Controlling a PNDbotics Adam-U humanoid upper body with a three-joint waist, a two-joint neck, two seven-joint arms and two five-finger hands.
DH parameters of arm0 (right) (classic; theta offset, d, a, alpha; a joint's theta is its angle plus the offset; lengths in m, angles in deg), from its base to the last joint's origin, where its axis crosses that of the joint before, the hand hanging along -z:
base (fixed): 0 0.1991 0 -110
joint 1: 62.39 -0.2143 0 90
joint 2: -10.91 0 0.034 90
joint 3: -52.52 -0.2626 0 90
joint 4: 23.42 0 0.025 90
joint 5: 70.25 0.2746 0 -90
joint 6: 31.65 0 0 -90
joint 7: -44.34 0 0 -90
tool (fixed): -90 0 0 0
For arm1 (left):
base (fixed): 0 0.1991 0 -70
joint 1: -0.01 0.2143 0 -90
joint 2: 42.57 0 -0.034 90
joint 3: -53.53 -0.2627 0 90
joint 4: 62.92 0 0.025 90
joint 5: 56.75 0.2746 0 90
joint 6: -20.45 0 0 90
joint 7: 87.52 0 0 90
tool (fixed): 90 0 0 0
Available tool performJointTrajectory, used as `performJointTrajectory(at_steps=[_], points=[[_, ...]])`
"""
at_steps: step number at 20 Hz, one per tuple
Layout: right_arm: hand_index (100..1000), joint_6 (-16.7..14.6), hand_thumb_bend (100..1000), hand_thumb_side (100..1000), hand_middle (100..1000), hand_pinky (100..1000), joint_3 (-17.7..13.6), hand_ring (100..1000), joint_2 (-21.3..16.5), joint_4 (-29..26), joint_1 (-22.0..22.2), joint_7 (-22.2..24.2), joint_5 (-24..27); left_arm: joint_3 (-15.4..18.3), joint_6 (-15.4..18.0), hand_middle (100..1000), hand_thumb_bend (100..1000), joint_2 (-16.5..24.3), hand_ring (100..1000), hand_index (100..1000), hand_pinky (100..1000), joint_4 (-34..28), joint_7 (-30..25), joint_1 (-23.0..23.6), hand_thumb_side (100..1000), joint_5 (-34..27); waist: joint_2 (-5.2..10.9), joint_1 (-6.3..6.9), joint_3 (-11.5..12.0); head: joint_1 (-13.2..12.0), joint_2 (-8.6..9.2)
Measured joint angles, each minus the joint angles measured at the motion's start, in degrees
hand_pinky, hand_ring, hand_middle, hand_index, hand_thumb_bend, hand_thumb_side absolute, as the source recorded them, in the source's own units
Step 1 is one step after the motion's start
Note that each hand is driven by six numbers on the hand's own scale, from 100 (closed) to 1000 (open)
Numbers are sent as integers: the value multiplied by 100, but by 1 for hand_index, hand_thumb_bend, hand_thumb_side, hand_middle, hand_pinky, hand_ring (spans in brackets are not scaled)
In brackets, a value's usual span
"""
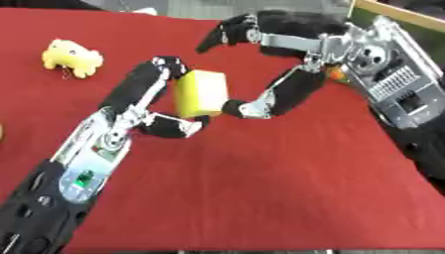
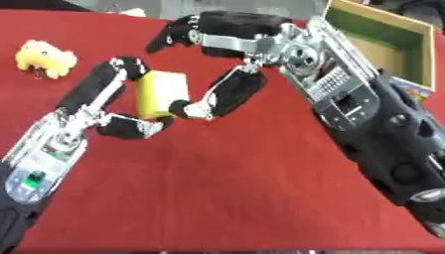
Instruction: Pick up the objects with one hand, pass them to the other hand, and then place them into the box on the other side of the table.
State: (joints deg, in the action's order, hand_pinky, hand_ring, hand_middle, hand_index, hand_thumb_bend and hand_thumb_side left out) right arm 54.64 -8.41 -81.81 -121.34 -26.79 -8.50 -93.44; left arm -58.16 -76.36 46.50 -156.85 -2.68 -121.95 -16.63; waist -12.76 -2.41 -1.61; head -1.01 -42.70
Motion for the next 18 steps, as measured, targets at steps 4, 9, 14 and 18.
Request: performJointTrajectory(at_steps=[4,9,14,18], points=[[924,2,356,431,876,888,26,925,39,22,1,5,-79,1,-41,569,100,-32,645,589,697,49,27,0,228,-10,0,-8,12,10,-2],[920,-38,377,427,874,889,31,924,81,67,6,7,-201,7,-158,562,100,-76,642,586,694,70,5,1,256,-209,0,-9,27,17,-3],[906,-84,378,421,863,889,32,922,110,127,49,-40,-380,18,-245,558,100,-101,639,583,692,21,33,17,265,-410,0,-9,43,24,-3],[900,-90,376,420,860,888,33,920,157,181,51,-85,-498,19,-261,557,100,-102,638,583,691,-50,51,18,267,-485,0,-9,47,41,-4]])
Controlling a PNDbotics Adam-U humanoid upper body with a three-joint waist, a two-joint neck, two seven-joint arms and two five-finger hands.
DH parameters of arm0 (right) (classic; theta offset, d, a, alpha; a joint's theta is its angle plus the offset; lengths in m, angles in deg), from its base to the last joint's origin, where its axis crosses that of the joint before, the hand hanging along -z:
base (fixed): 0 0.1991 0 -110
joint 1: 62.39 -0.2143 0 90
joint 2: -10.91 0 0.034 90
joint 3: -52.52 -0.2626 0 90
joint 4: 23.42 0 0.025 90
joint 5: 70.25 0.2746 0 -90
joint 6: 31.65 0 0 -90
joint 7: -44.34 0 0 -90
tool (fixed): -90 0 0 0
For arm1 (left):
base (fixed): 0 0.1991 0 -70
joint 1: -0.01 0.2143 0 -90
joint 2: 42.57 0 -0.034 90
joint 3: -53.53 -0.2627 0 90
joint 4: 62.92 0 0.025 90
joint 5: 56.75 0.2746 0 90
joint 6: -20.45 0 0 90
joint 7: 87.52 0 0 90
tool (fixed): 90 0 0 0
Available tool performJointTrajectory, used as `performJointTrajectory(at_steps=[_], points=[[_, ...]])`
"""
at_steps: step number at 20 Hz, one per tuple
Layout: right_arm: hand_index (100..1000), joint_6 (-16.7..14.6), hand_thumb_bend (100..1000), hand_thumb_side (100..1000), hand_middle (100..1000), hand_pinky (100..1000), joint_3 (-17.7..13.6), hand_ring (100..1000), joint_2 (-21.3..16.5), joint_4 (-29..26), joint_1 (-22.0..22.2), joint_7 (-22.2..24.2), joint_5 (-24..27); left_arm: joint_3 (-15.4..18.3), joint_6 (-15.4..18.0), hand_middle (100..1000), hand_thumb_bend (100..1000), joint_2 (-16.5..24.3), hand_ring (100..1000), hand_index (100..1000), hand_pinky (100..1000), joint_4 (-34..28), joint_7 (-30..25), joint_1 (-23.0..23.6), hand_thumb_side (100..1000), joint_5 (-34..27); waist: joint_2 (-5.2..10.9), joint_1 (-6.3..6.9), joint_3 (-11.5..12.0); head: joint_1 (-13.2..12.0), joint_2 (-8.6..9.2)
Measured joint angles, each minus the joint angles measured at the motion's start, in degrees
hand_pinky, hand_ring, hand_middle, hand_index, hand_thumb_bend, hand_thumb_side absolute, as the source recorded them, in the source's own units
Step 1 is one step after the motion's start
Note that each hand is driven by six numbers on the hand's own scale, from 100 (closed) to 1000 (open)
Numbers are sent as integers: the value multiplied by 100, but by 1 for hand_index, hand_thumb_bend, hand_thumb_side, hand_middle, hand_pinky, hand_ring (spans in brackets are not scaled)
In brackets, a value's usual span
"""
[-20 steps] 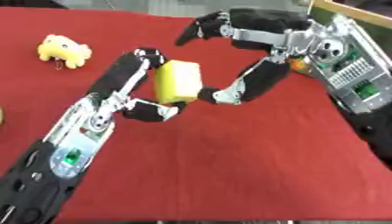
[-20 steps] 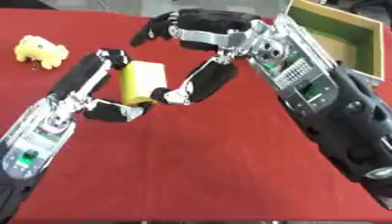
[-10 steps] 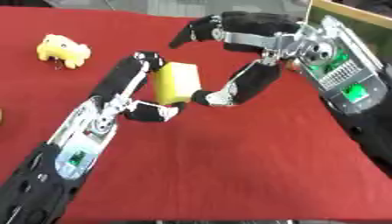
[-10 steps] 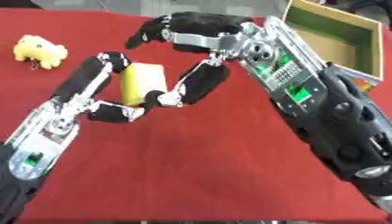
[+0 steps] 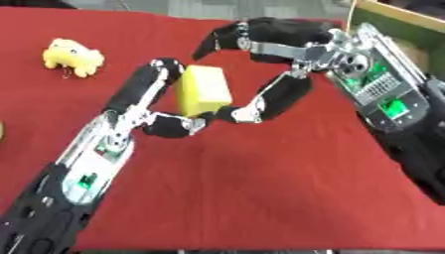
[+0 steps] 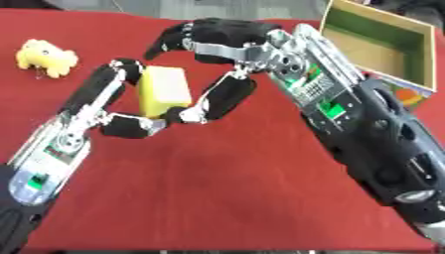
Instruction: Pick up the objects with one hand, pass them to the other hand, and then place them into the box on the other side of the table.
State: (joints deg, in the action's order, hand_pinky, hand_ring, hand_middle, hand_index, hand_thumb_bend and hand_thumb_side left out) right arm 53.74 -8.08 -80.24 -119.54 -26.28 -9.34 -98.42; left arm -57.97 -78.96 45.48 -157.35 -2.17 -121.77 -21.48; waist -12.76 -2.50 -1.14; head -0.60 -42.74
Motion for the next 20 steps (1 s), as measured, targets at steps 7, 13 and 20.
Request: performJointTrajectory(at_steps=[7,13,20], points=[[905,-6,366,418,860,889,4,921,78,125,29,-70,-127,0,-11,557,100,-38,638,582,690,-83,13,0,264,-25,0,1,1,19,-1],[914,4,371,422,859,889,3,920,130,235,32,-178,-234,-2,6,556,100,-49,637,580,689,-109,14,0,256,-13,0,1,1,26,-1],[910,-17,365,423,853,888,1,919,161,344,46,-228,-300,-4,34,555,100,-59,636,580,688,-140,15,0,256,7,0,2,1,53,-1]])
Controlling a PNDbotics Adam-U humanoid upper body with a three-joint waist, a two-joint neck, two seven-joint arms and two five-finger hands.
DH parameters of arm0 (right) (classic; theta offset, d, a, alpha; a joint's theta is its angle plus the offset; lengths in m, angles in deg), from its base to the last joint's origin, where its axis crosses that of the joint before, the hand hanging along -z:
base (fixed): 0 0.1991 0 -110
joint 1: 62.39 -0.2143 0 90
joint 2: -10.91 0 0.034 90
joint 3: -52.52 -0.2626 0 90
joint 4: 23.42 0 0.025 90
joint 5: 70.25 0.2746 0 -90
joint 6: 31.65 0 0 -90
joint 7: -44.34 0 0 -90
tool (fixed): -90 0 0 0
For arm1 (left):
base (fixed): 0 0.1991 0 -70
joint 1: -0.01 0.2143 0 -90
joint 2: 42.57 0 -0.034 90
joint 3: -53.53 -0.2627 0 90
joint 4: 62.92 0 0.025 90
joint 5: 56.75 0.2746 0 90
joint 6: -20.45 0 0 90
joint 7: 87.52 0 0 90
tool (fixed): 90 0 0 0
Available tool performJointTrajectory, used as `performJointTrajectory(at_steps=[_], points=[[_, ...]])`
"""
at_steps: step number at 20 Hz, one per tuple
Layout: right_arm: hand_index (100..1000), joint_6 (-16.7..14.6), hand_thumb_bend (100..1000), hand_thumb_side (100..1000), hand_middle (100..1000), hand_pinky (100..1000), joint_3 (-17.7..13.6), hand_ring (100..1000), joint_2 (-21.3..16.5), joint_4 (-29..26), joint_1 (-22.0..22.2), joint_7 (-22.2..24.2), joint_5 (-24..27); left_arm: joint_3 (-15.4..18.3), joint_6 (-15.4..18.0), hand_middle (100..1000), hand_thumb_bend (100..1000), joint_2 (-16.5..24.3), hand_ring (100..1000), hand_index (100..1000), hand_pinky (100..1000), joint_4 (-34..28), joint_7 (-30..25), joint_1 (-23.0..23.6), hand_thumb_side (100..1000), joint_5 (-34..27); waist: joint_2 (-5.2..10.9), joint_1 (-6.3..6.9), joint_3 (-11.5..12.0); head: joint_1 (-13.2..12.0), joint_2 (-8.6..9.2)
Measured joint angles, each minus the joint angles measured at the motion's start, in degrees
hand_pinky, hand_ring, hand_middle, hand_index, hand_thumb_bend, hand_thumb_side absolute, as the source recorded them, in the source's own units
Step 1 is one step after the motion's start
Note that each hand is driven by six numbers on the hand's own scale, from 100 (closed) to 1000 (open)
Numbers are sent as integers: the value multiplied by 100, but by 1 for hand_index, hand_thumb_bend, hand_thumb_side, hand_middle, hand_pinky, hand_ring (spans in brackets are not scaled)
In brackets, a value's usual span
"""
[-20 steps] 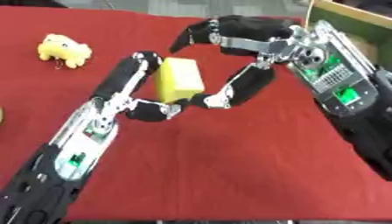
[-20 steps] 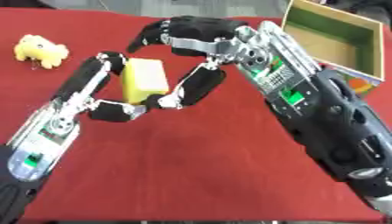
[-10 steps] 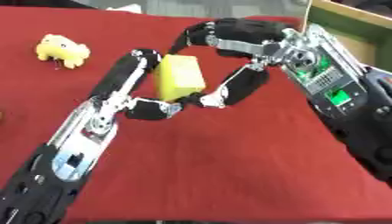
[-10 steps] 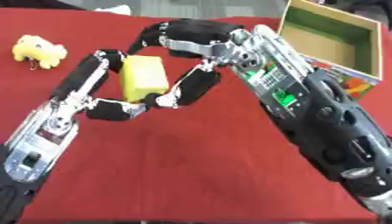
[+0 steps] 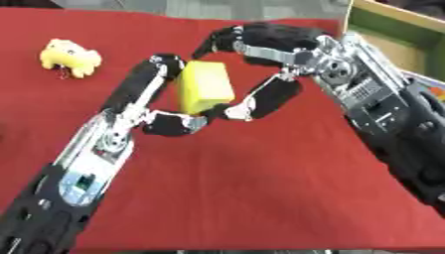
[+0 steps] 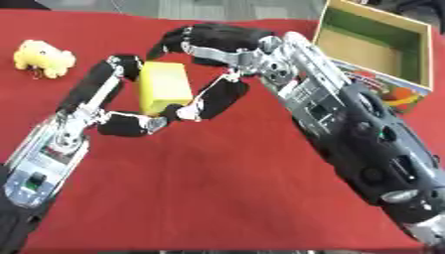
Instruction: Pick up the objects with one hand, pass them to the other hand, and then place them into the box on the other side of the table.
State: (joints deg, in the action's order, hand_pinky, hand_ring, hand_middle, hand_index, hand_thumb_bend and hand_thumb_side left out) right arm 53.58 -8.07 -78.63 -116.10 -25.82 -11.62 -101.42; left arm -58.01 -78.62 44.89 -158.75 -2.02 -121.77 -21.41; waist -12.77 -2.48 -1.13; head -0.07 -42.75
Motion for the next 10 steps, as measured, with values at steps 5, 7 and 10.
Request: performJointTrajectory(at_steps=[5,7,10], points=[[910,-5,366,427,852,887,-2,918,24,63,1,-7,-57,-2,8,555,100,-40,636,580,688,-27,7,1,251,7,-1,1,0,19,0],[909,-10,366,431,850,887,-2,918,25,96,1,-12,-83,-6,23,555,100,-40,636,580,688,-38,19,1,248,18,-1,1,1,21,0],[908,-16,364,433,848,886,-2,918,36,144,1,-14,-98,-19,51,555,100,-40,636,579,688,-73,28,2,241,49,-2,1,4,23,0]])
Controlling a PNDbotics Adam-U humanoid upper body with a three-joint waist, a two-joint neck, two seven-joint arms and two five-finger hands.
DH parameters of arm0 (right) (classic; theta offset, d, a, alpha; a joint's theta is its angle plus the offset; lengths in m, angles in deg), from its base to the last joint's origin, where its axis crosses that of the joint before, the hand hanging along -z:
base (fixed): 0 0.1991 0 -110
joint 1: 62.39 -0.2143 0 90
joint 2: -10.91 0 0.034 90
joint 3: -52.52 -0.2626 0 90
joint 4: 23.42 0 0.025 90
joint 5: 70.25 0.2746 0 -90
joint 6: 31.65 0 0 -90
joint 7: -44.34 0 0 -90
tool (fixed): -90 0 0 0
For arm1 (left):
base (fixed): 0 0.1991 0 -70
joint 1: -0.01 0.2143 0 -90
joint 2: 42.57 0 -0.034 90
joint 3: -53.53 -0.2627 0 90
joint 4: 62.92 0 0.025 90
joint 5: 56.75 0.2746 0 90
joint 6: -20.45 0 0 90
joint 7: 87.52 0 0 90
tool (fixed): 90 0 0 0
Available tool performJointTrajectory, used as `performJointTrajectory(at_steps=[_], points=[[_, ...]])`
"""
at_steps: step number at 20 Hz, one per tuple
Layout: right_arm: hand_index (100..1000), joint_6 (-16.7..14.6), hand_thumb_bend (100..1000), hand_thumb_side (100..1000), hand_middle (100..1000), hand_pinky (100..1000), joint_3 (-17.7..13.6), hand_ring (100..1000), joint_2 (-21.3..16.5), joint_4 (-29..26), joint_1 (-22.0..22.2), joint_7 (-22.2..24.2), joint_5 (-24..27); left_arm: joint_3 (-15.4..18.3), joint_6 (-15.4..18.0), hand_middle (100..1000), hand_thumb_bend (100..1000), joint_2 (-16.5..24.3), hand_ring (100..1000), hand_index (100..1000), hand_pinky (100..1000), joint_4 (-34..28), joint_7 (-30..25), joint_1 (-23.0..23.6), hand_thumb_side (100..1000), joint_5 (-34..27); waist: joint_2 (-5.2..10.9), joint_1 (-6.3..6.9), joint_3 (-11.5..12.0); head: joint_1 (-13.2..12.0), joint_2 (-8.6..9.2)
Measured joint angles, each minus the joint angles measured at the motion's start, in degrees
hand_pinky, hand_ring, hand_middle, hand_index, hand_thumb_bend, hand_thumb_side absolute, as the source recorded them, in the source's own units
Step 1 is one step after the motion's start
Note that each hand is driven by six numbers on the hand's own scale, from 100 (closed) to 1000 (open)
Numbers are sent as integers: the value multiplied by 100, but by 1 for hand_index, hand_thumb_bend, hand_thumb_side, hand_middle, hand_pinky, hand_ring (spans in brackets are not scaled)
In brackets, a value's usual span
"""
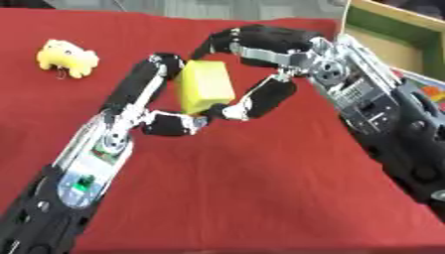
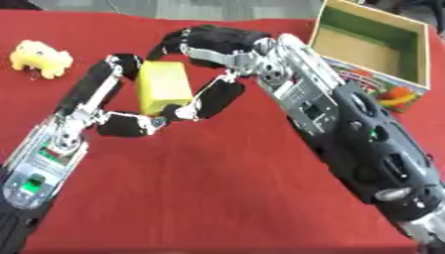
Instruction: Pick up the objects with one hand, pass them to the other hand, and then place them into the box on the other side of the table.
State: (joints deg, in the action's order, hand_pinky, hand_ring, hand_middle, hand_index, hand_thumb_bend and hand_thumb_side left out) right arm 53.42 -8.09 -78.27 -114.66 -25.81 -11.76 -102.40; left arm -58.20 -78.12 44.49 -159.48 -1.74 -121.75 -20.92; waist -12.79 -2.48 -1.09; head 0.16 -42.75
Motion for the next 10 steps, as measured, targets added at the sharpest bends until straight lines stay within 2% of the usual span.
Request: performJointTrajectory(at_steps=[10], points=[[898,-35,406,433,834,884,0,915,35,132,0,-31,-67,-30,91,554,100,0,635,579,687,-90,1,1,238,35,0,0,19,1,0]])
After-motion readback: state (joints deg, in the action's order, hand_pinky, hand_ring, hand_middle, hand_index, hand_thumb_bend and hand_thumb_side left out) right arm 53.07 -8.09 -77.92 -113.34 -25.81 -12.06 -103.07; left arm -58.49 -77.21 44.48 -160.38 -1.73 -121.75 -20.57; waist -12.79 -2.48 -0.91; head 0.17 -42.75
